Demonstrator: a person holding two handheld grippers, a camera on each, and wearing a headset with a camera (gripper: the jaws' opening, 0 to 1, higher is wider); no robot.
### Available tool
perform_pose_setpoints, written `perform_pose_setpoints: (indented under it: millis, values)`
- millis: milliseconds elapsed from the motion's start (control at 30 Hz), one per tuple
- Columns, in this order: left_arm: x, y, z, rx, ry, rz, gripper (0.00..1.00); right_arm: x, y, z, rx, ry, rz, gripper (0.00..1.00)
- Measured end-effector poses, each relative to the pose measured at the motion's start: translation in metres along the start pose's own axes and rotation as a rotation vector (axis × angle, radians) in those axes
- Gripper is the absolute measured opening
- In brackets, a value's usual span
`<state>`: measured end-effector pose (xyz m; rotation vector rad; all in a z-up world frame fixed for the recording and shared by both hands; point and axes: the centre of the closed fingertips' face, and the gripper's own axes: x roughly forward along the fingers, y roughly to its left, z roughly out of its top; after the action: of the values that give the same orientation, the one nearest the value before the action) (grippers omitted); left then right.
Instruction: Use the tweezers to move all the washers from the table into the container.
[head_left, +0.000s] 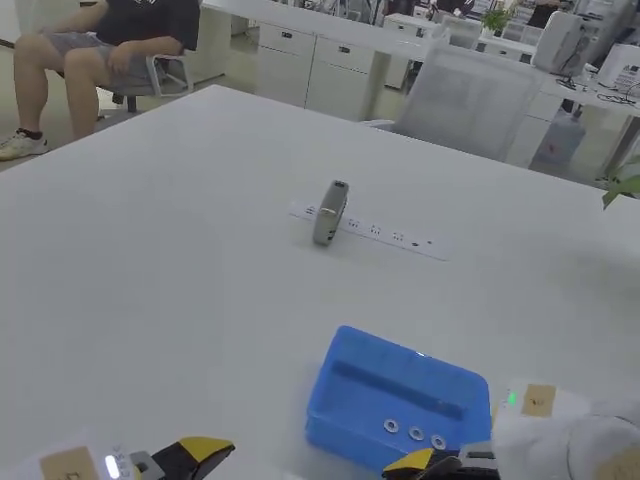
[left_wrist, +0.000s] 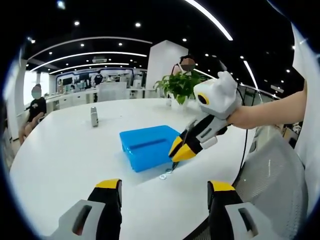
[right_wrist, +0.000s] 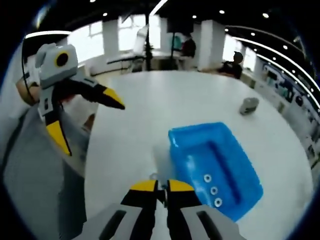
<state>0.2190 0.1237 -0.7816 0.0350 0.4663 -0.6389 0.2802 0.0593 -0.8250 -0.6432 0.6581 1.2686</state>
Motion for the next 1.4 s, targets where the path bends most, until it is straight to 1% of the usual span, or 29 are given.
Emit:
perform_pose_setpoints:
  millis: [67, 100, 133, 200, 233, 333, 433, 567, 667, 900, 1100, 1167, 1233, 1267, 1300, 1333, 1367, 1400]
  values:
    - [0.000, 0.000, -0.001, -0.001, 0.005, -0.001, 0.69, 0.001, 0.001, -0.002, -0.082, 0.046, 0.000, 0.03]
    - [0.000, 0.000, -0.001, -0.001, 0.004, -0.001, 0.69, 0.002, 0.002, -0.002, -0.097, 0.052, 0.005, 0.03]
    - [0.000, 0.000, 0.000, 0.000, 0.003, 0.000, 0.69, 0.003, 0.004, 0.000, -0.081, 0.041, 0.018, 0.03]
    - [0.000, 0.000, -0.001, -0.001, 0.003, 0.002, 0.69, 0.004, 0.005, 0.002, -0.072, 0.032, 0.036, 0.04]
    - [0.000, 0.001, -0.001, -0.003, 0.004, 0.003, 0.69, 0.004, 0.005, 0.002, -0.071, 0.030, 0.038, 0.04]
    - [0.000, 0.001, -0.001, -0.005, 0.003, 0.004, 0.69, 0.005, 0.003, 0.004, -0.035, 0.014, 0.052, 0.04]
    - [0.000, 0.001, -0.001, -0.004, 0.003, 0.002, 0.69, 0.005, 0.001, 0.005, -0.001, 0.001, 0.060, 0.04]
    - [0.000, 0.000, -0.001, -0.004, 0.005, -0.001, 0.69, 0.005, -0.001, 0.006, 0.012, 0.001, 0.058, 0.04]
    - [0.000, 0.000, -0.001, -0.005, 0.005, -0.002, 0.69, 0.004, 0.000, 0.010, 0.037, -0.023, 0.067, 0.04]
    - [0.001, -0.001, -0.002, -0.004, 0.010, -0.006, 0.69, 0.007, -0.001, 0.007, 0.019, 0.004, 0.067, 0.04]
    - [0.000, 0.000, -0.003, -0.007, 0.012, -0.005, 0.69, 0.011, 0.002, 0.007, 0.023, 0.009, 0.081, 0.04]
    - [0.000, -0.001, -0.003, -0.006, 0.013, -0.006, 0.68, 0.012, 0.000, 0.010, 0.069, -0.012, 0.084, 0.04]
    - [0.001, -0.001, -0.003, -0.005, 0.014, -0.007, 0.68, 0.015, 0.000, 0.016, 0.147, -0.061, 0.090, 0.04]
    - [0.001, -0.001, -0.003, -0.004, 0.016, -0.008, 0.68, 0.017, -0.002, 0.018, 0.202, -0.093, 0.089, 0.04]
    - [0.001, -0.001, -0.003, -0.004, 0.017, -0.008, 0.68, 0.017, -0.004, 0.018, 0.248, -0.114, 0.080, 0.05]
    - [0.001, -0.001, -0.004, -0.002, 0.018, -0.008, 0.68, 0.018, -0.010, 0.018, 0.331, -0.152, 0.062, 0.05]
    - [0.001, -0.001, -0.004, -0.002, 0.019, -0.008, 0.68, 0.018, -0.012, 0.018, 0.381, -0.174, 0.052, 0.05]
    - [0.001, -0.001, -0.004, -0.003, 0.020, -0.006, 0.68, 0.017, -0.012, 0.018, 0.400, -0.197, 0.059, 0.05]
